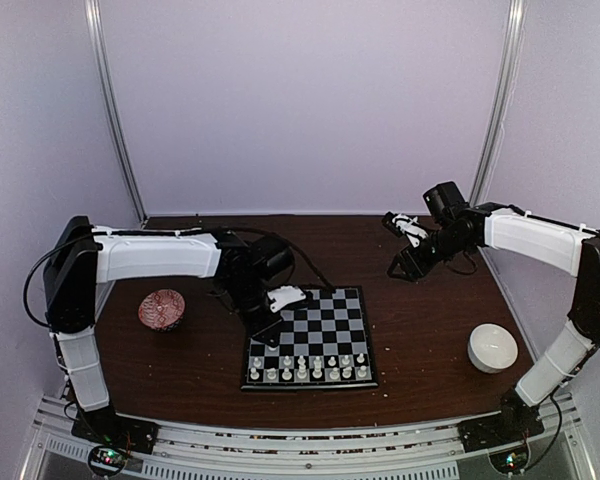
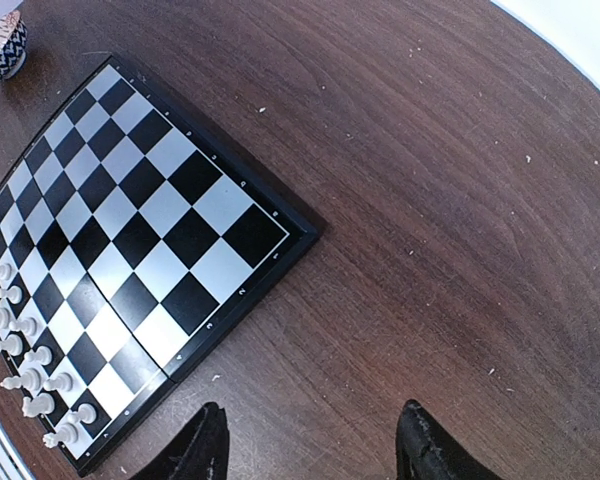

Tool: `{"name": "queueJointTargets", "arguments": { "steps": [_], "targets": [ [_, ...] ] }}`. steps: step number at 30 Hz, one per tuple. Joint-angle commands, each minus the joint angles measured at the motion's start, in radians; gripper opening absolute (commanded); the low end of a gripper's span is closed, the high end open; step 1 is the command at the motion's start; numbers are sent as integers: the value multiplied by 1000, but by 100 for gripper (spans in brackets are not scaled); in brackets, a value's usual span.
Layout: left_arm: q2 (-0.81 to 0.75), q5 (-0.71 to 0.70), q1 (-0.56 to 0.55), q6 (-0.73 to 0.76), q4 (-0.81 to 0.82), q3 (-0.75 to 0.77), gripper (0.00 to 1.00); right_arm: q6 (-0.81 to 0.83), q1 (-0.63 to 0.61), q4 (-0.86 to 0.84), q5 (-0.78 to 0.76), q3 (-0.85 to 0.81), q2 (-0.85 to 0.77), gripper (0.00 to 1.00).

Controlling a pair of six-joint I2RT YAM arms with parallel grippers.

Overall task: Set up the chess pieces on the board
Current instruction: Place the pawn on b2.

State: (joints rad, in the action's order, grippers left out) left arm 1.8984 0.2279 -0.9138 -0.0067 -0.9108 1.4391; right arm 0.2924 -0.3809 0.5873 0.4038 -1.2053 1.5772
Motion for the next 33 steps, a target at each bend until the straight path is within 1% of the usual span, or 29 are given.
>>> {"name": "queueJointTargets", "arguments": {
  "steps": [1,3,18,33],
  "targets": [
    [-1,62,-14,35,-9,-13,1,13,5,5,9,-27,12,58],
    [9,78,-17,41,-16,-13,1,13,5,6,10,-25,11,58],
    [67,29,-25,56,-43,-5,1,15,5,8,12,-26,14,58],
    [88,28,-29,60,-43,0,2,15,6,9,13,-28,12,58]
  ]
}}
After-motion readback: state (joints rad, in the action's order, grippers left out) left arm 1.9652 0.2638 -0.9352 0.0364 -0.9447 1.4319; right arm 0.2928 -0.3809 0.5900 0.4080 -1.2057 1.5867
